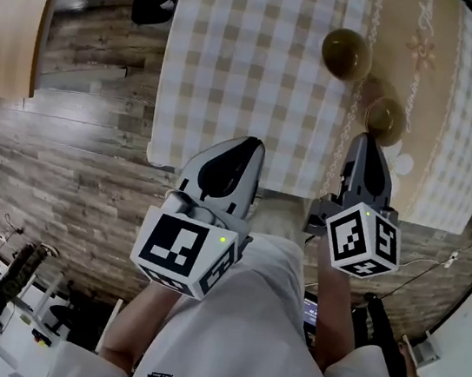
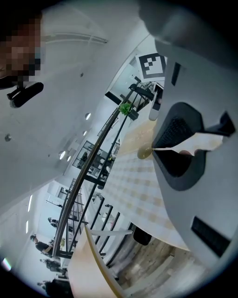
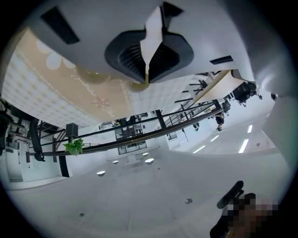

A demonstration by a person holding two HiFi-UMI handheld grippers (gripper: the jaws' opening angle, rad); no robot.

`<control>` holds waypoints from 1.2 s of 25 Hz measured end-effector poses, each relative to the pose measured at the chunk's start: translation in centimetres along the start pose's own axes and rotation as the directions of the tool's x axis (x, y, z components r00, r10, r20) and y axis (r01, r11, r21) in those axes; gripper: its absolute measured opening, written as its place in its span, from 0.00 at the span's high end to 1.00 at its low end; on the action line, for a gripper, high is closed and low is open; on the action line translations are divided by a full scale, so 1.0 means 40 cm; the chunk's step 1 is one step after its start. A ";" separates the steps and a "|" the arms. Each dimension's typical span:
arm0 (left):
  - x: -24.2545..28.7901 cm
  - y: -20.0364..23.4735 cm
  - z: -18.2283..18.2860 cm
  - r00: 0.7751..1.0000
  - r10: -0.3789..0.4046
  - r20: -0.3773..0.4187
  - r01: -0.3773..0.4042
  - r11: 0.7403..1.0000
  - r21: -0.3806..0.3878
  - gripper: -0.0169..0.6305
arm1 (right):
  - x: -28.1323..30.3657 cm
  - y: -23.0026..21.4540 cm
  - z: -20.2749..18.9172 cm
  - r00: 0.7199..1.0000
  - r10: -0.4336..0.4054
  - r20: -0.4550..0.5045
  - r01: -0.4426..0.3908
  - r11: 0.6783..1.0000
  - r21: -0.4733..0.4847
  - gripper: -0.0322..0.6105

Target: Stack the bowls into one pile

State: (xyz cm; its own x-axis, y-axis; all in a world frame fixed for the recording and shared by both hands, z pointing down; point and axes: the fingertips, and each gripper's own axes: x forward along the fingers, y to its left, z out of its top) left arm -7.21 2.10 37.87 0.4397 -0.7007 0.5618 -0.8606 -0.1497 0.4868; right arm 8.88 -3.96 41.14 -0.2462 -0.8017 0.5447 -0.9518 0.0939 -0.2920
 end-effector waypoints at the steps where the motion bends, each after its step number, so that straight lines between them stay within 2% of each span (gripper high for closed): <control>1: -0.010 0.013 0.004 1.000 -0.013 -0.008 0.013 1.000 0.012 0.93 | -0.003 0.013 -0.005 1.000 -0.013 0.007 0.013 1.000 0.010 0.89; 7: -0.022 0.041 0.011 0.995 -0.079 -0.059 0.082 0.995 0.059 0.93 | -0.028 0.045 -0.039 0.997 -0.076 0.019 0.075 0.996 0.052 0.89; 13: 0.050 -0.004 0.000 0.981 -0.145 -0.128 0.158 0.983 0.093 0.93 | -0.014 -0.019 -0.059 0.992 -0.129 0.007 0.127 0.986 0.108 0.89; 22: 0.185 -0.062 -0.033 0.940 -0.207 -0.271 0.254 0.956 0.148 0.93 | 0.035 -0.121 -0.094 0.977 -0.208 -0.052 0.214 0.968 0.129 0.89; 26: 0.238 -0.096 -0.043 0.923 -0.226 -0.311 0.284 0.946 0.157 0.93 | 0.032 -0.203 -0.093 0.963 -0.265 -0.050 0.270 0.938 0.217 0.89; 30: 0.294 -0.128 -0.070 0.899 -0.243 -0.364 0.320 0.933 0.167 0.93 | 0.028 -0.292 -0.106 0.947 -0.319 -0.039 0.309 0.873 0.378 0.89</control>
State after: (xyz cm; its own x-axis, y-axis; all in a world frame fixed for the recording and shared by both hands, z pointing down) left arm 3.06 -3.43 43.84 0.6979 -0.3401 0.6303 -0.7051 -0.4802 0.5217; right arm 18.96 -3.46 48.50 0.0631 -0.7660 0.6398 -0.8376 -0.3892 -0.3834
